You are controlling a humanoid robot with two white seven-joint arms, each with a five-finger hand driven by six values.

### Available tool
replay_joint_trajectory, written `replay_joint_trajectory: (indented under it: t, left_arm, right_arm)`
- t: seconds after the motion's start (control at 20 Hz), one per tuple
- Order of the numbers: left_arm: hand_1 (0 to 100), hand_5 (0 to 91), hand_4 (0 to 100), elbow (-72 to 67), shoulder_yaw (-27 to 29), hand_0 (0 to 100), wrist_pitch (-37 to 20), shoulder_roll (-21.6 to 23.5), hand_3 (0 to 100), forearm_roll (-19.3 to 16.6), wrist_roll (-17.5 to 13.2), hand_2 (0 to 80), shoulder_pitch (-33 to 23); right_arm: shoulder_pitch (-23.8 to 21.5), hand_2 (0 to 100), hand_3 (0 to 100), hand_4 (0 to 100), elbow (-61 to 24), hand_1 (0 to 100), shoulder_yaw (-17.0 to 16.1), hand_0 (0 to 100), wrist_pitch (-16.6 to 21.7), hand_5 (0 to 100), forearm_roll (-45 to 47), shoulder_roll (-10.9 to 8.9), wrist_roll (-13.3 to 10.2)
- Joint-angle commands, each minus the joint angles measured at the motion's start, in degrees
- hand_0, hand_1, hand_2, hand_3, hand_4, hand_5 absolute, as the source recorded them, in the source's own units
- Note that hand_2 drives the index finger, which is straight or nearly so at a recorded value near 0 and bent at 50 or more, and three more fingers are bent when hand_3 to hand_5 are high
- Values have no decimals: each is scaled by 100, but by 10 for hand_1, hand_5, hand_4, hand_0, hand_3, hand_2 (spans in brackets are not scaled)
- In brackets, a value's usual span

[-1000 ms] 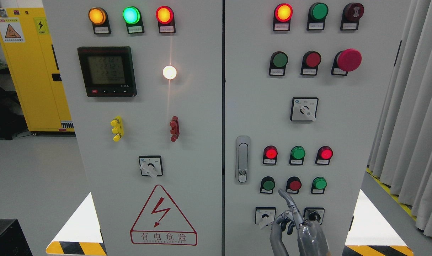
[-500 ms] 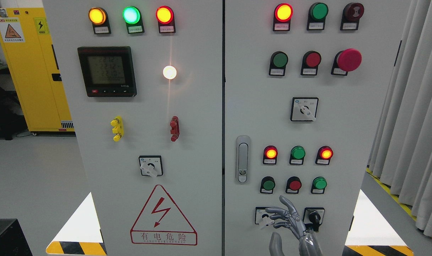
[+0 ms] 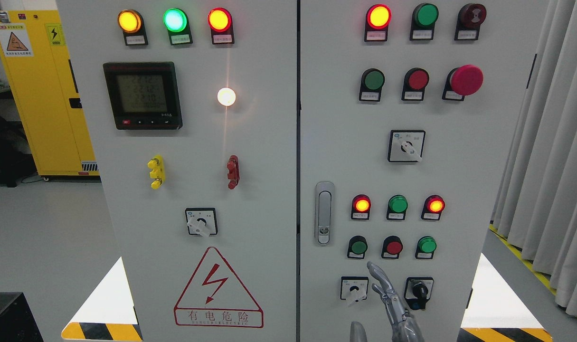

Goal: Press green start button

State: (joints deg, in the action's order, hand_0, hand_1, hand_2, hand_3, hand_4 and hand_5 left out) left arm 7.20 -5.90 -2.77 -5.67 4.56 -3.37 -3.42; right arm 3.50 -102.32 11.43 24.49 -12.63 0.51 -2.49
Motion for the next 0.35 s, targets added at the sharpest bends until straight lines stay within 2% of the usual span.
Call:
replay_joint_trajectory:
  t: [0.0, 0.3]
  left_arm:
    - [556, 0, 0, 0, 1, 120, 5, 5, 0, 1, 3, 0, -1]
    - [556, 0, 0, 0, 1, 120, 5, -4, 0, -8, -6, 0, -1]
  right_arm:
    - [-16, 0, 0, 27, -25, 808, 123, 634, 4, 22, 68, 124, 3]
    - [-51, 0, 0, 33, -25, 811, 123, 623, 4, 24, 68, 81, 3]
